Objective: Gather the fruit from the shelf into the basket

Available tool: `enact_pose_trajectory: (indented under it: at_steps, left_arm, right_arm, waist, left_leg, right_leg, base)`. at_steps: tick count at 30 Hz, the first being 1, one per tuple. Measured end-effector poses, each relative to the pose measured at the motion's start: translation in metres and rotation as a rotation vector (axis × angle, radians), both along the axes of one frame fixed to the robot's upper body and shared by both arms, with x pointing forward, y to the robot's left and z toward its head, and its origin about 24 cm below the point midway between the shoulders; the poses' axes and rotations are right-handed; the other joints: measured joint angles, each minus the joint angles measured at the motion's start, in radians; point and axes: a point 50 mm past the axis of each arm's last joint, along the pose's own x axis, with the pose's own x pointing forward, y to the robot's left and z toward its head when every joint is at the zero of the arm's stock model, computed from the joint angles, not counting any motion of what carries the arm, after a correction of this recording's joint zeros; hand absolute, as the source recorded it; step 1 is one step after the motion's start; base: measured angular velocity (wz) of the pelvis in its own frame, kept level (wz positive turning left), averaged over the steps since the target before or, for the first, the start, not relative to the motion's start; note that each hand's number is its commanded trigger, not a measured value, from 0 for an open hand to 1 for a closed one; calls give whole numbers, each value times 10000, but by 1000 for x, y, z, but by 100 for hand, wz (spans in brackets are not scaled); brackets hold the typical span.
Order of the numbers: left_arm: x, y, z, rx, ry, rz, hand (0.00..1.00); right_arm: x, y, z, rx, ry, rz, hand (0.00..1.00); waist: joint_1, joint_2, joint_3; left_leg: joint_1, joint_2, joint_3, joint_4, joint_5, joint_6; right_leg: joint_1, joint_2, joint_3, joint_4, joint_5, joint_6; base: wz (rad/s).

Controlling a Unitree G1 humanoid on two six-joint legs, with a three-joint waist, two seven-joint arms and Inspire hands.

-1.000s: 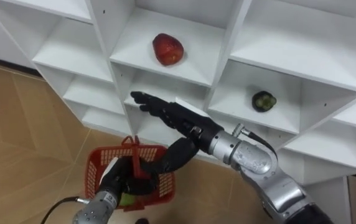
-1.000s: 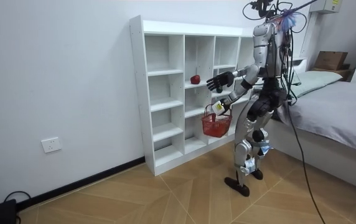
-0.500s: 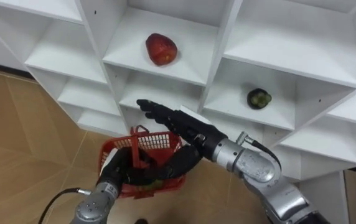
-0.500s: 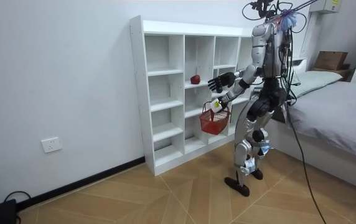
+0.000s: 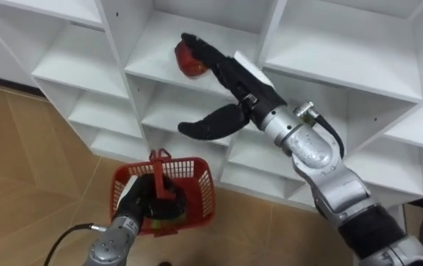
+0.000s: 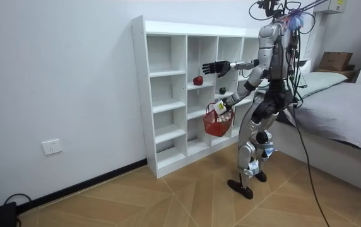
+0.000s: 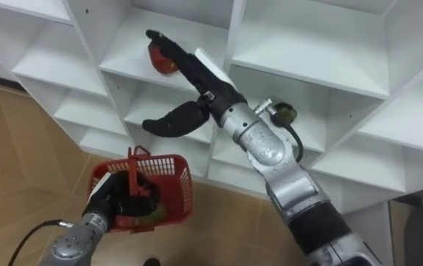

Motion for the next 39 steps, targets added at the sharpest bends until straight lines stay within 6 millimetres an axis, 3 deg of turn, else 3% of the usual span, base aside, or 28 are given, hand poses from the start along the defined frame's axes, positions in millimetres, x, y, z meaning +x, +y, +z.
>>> enact_pose_trajectory:
  at_steps: [4,12,20,25,39]
  left_arm:
    - [1,0,0,-7,-21,14,100]
    - [1,0,0,-97,42,-186,100]
    - [-2,1,-3,-98,282,-259,100]
    - [-2,3,-3,-25,266,-222,100]
    - [1,-15,-3,-369,223,-489,100]
  right_arm:
    - [7,-2,4,-115,-192,-326,0]
    - [17,-8,14,-144,-730,-1137,0]
    - [28,-11,17,-387,-982,-1832,0]
    - [31,-13,16,-349,-1063,-2111,0]
    - [38,-25,-2,-1028,-616,-3010,0]
  waist:
    - [7,-55,19]
    - [16,-310,192]
    - [14,-324,214]
    - [89,-321,220]
    - [853,-310,276]
  left_leg:
    - [-109,-9,-61,13,9,3]
    - [-189,-21,-114,40,10,2]
    - [-356,-165,-329,76,55,71]
    - [-441,-201,-319,77,71,95]
    - [-803,-198,-304,66,77,103]
  right_leg:
    - [-69,-2,-35,-6,5,-7]
    - [-82,-22,-129,-12,-18,3]
    - [-82,-218,-497,11,-56,63]
    - [-158,-262,-511,43,-78,100]
    - [-514,-262,-549,23,-81,102]
  base:
    - [4]
    - [3]
    - [11]
    - [4]
    - [0]
